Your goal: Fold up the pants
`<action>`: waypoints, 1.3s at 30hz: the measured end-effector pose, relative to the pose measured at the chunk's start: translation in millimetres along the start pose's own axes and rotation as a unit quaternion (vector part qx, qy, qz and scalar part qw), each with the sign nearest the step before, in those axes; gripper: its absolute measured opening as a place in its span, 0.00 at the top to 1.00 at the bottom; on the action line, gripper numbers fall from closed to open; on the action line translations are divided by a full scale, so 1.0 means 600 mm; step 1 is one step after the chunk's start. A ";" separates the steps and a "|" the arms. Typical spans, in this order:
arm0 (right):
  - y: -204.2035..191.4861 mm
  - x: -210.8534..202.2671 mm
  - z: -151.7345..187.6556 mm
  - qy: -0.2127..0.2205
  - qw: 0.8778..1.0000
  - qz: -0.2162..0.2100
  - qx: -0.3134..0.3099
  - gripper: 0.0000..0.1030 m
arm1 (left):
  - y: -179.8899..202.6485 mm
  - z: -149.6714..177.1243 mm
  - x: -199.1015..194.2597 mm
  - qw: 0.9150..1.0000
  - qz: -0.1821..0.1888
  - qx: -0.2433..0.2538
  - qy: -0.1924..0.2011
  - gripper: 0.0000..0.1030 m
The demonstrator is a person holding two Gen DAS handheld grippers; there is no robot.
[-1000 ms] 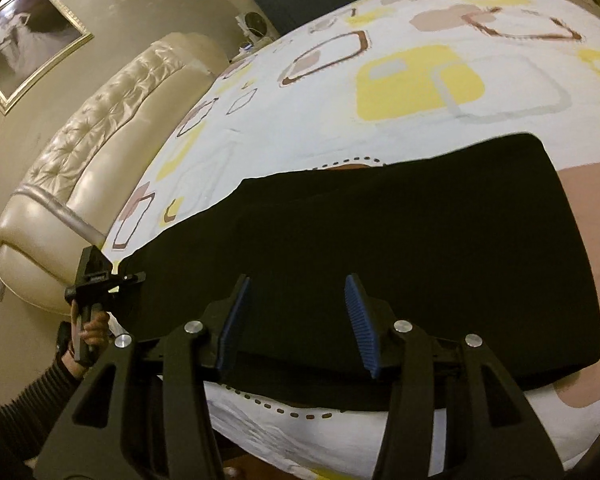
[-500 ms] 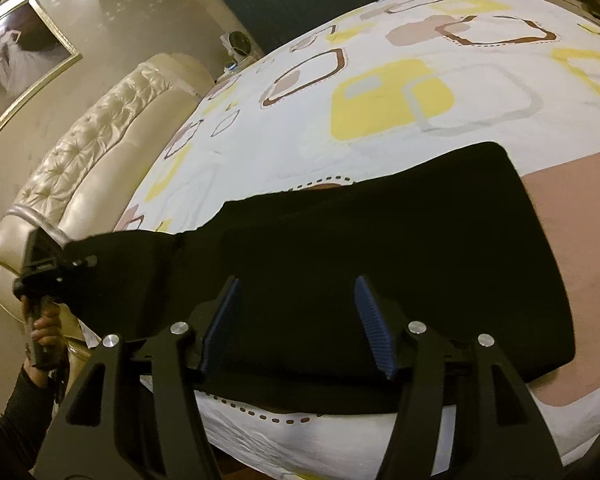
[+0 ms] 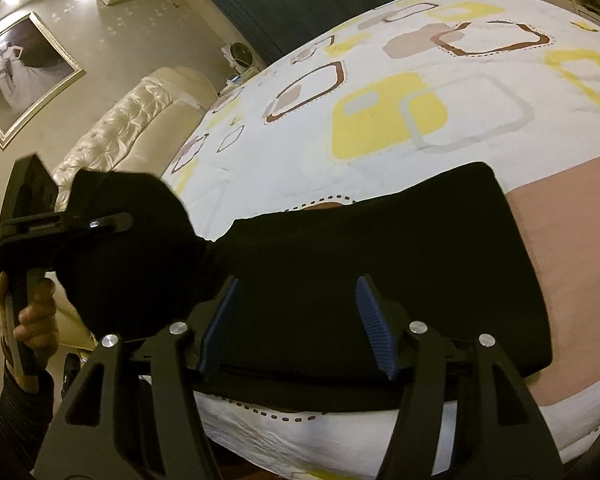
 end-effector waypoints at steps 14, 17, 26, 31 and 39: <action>0.050 -0.042 -0.024 0.030 0.998 -0.007 0.048 0.42 | 0.125 0.072 0.179 0.986 -0.132 0.100 -0.031 0.86; 0.062 -0.045 -0.026 0.033 0.998 -0.009 0.057 0.42 | 0.134 0.080 0.191 0.979 -0.163 0.119 -0.020 0.86; 0.084 -0.051 -0.031 0.042 0.996 -0.011 0.075 0.42 | 0.155 0.089 0.206 0.960 -0.231 0.159 0.001 0.84; 0.098 -0.062 -0.035 0.050 0.995 -0.012 0.083 0.42 | 0.172 0.087 0.198 0.958 -0.235 0.167 0.008 0.72; 0.125 -0.089 -0.047 0.072 0.991 -0.018 0.115 0.42 | 0.246 0.083 0.154 0.964 -0.170 0.197 0.051 0.31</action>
Point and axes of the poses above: each gripper's, at about its wrist camera, not at the fingertips, and x roughly the way its jaws point, y to its right, z to its underside, the point moved 7 cm from there along x, roughly the way its jaws point, and after that the axes turned 5 degrees about x, right-handed, at the moved point
